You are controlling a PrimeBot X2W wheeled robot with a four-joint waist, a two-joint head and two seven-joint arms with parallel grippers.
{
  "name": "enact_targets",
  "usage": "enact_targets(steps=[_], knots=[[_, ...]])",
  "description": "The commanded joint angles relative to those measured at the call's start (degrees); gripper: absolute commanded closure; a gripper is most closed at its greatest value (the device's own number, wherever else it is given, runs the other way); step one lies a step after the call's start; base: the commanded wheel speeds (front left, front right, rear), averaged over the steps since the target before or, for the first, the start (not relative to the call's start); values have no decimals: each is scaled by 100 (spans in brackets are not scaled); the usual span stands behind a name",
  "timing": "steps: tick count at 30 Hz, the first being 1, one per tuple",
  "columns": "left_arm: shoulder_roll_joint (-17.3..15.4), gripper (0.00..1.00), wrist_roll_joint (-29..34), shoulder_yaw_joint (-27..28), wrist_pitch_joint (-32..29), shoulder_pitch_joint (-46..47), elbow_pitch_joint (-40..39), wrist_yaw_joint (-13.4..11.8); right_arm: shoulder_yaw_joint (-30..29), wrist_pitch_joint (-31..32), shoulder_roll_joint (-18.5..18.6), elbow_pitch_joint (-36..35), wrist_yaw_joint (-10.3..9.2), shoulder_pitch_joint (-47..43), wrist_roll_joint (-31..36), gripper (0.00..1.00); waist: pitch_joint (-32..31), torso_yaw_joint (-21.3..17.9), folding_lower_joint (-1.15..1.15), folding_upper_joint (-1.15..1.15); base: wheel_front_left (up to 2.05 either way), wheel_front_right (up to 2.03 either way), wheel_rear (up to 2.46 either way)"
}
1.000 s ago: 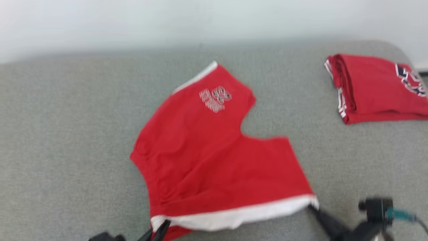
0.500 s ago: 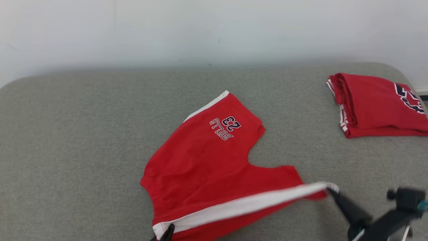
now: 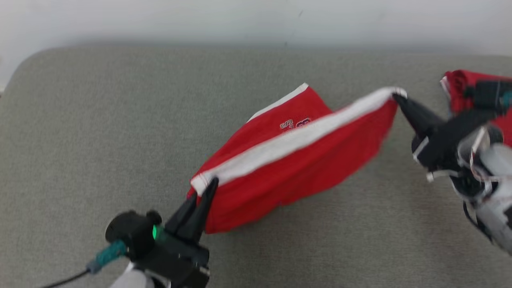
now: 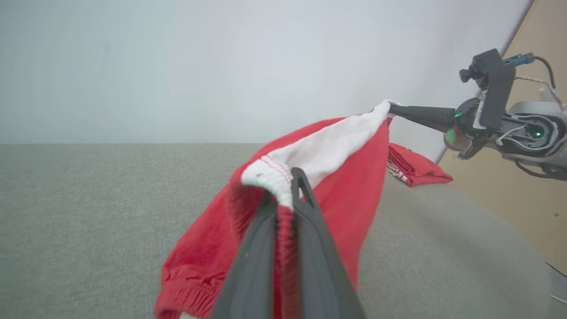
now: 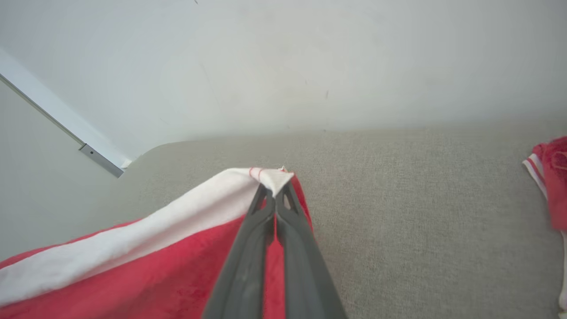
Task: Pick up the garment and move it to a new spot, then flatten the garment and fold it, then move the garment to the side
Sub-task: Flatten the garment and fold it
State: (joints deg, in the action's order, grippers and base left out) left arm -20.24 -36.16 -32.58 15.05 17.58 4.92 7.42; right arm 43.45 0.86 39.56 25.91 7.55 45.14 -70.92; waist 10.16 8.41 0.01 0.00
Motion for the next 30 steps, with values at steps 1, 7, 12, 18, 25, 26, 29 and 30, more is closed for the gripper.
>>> enact_targets(steps=[1, 7, 12, 18, 25, 26, 29, 30], knots=[[75, 100, -105, 45, 16, 171, 96, -1, 48, 89, -131, 169, -17, 225, 105, 100, 455, 323, -1, 0, 0, 0, 0], [271, 100, -253, 21, 16, 734, 581, 0, 422, 465, -723, 1112, -17, 1383, 550, 100, 826, 462, -1, 0, 0, 0, 0], [362, 100, -331, 56, 16, 959, 814, 1, 753, 526, -1133, 1811, -17, 2029, 775, 100, 1065, 513, -1, 0, 0, 0, 0], [464, 100, -296, 114, 16, 1064, 950, 1, 1159, 383, -1368, 2444, -17, 2514, 983, 100, 1248, 553, -1, 0, 0, 0, 0], [597, 100, -149, 363, 16, 1102, 1098, 1, 1375, 216, -1574, 3067, -17, 2867, 962, 100, 1405, 582, -1, 0, 0, 0, 0], [629, 100, -147, 341, 16, 1108, 1137, 1, 1411, 193, -1597, 3125, -17, 2909, 968, 100, 1424, 589, -1, 0, 0, 0, 0], [647, 100, -36, 371, 16, 1183, 1206, 0, 1520, 127, -1671, 3275, -17, 2968, 952, 100, 1458, 591, -1, 0, 0, 0, 0], [661, 100, -8, 362, 16, 1186, 1241, 1, 1561, 102, -1696, 3329, -17, 2986, 960, 100, 1460, 587, -1, 0, 0, 0, 0]])
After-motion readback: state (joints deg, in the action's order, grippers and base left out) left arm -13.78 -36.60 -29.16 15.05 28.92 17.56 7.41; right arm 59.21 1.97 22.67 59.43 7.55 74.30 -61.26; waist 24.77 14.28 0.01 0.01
